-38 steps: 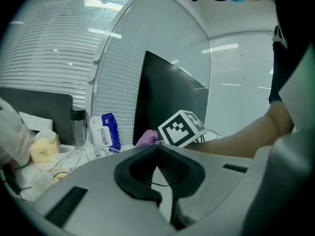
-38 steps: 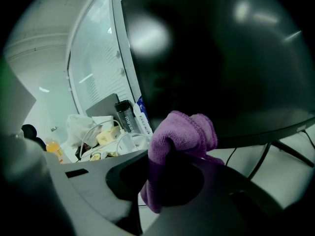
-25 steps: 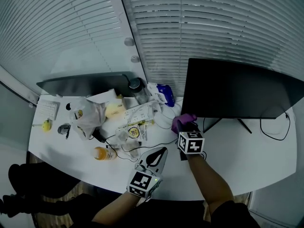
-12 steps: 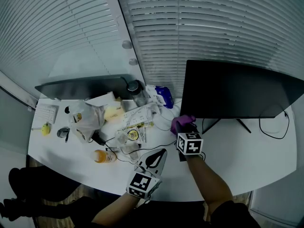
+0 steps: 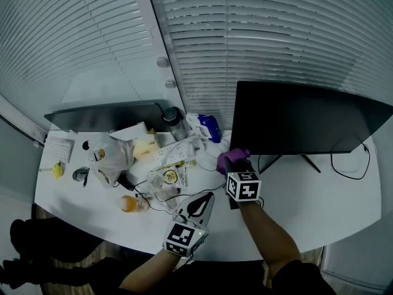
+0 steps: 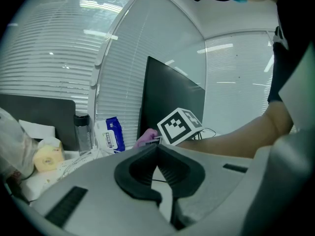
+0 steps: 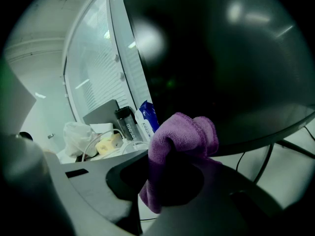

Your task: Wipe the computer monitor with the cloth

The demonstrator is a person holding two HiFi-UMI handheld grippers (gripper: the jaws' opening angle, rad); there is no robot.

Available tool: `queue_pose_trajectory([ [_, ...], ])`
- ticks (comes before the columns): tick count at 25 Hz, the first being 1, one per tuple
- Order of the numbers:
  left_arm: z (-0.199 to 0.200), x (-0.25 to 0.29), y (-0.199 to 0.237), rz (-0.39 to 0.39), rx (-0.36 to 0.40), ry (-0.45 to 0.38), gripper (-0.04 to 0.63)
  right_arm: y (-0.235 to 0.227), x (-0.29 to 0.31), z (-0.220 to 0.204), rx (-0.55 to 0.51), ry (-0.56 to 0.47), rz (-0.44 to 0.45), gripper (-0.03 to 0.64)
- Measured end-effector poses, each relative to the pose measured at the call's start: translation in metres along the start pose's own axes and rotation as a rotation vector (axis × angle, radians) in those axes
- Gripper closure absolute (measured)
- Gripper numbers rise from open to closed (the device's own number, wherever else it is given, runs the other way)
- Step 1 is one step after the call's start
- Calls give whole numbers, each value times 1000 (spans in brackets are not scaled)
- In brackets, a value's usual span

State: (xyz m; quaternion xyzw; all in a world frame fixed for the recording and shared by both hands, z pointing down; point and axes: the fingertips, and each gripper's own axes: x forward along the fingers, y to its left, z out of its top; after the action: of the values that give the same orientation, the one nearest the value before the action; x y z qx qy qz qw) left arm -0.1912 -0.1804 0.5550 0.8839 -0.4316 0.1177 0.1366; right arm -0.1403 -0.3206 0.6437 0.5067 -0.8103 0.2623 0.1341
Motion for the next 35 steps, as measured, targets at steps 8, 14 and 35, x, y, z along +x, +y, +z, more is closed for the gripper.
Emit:
queue_pose_trajectory([
  [8, 21, -4, -2, -6, 7, -51, 591, 20, -24, 54, -36, -90, 26, 557],
  [14, 58, -8, -4, -23, 25, -90, 591, 34, -49, 99, -69, -135, 28, 557],
  [35, 137, -6, 3, -46, 97, -252, 591, 76, -98, 220, -177, -314, 66, 556],
])
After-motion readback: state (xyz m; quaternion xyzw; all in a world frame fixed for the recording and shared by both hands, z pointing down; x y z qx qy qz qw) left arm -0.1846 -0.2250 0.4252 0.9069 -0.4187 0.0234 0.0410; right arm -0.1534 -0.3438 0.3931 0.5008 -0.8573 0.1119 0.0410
